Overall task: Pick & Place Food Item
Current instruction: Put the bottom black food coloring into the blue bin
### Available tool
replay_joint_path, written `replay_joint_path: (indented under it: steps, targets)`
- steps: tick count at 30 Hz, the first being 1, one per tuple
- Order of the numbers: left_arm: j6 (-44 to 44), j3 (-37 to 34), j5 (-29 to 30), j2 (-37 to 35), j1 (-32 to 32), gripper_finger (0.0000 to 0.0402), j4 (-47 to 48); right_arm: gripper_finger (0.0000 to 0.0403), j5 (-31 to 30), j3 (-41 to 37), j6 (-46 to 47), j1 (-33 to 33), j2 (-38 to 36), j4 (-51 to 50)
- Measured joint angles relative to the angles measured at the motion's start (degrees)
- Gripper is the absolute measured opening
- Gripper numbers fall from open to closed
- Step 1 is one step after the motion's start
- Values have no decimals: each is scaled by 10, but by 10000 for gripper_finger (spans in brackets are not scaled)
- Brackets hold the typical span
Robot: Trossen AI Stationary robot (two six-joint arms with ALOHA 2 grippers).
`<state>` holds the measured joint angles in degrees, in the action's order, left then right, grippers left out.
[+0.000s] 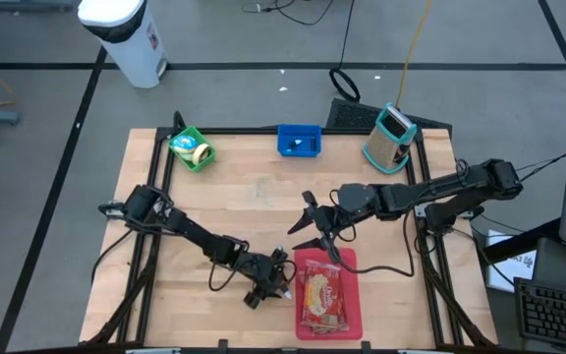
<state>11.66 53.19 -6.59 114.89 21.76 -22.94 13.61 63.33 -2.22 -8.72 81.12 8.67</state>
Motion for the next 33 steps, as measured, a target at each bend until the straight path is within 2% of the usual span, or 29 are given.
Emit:
replay_joint_path:
  steps: [7,12,18,23,33]
  targets:
    - [-30,-1,1,0,1,134,0,171,0,0,0,0,0,-18]
    - [-31,-1,2,1,1,93,-8,171,0,0,0,0,0,-38]
    - [-43,-2,17,3,0,85,-21,171,0,0,0,0,0,-53]
    - [-31,-2,84,-15,1,82,11,171,0,0,0,0,0,-56]
    - [20,-2,229,-172,10,81,171,171,-3,0,11,9,0,-93]
